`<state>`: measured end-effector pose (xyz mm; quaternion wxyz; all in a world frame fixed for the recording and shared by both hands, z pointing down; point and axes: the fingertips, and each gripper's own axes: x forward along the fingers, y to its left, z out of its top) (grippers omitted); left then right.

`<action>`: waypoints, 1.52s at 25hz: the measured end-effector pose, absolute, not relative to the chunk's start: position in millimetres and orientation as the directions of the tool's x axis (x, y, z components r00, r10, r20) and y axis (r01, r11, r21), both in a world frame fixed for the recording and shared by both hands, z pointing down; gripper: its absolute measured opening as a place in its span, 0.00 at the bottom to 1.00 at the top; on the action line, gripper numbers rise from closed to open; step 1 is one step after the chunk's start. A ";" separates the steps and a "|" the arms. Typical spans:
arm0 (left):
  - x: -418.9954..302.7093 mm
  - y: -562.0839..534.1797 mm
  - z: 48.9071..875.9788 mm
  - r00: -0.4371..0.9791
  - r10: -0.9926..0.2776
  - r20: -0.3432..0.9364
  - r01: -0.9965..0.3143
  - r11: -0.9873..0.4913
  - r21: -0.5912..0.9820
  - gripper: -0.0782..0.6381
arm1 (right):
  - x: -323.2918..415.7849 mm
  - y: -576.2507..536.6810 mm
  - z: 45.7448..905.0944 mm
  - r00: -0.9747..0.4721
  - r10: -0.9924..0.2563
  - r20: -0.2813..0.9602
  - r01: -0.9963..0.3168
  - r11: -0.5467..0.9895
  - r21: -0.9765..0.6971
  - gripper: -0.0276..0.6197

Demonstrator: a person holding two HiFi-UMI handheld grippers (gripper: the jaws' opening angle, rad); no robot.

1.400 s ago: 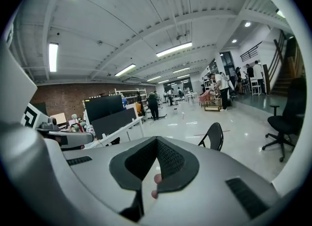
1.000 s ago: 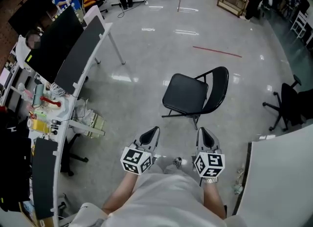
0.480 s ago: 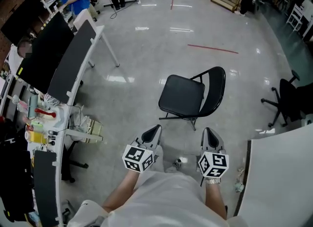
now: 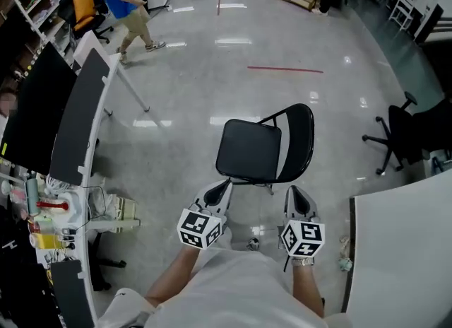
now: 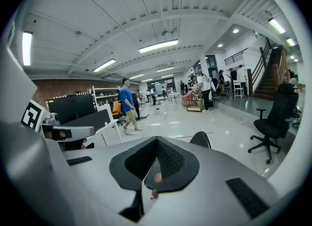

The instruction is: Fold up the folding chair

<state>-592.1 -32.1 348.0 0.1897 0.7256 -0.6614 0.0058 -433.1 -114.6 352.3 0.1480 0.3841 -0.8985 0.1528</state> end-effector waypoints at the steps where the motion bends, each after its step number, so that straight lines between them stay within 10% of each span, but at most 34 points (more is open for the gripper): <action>1: -599.5 -38.4 349.2 0.135 -0.957 0.258 -0.961 -0.063 0.269 0.13 | -439.6 -119.2 352.1 -0.654 -0.653 0.383 -0.742 0.651 -0.158 0.05; 38: -642.5 -158.4 375.2 0.256 -0.905 0.340 -0.951 -0.174 0.255 0.13 | -475.4 -220.3 391.2 -0.531 -0.700 0.478 -0.837 0.521 -0.167 0.05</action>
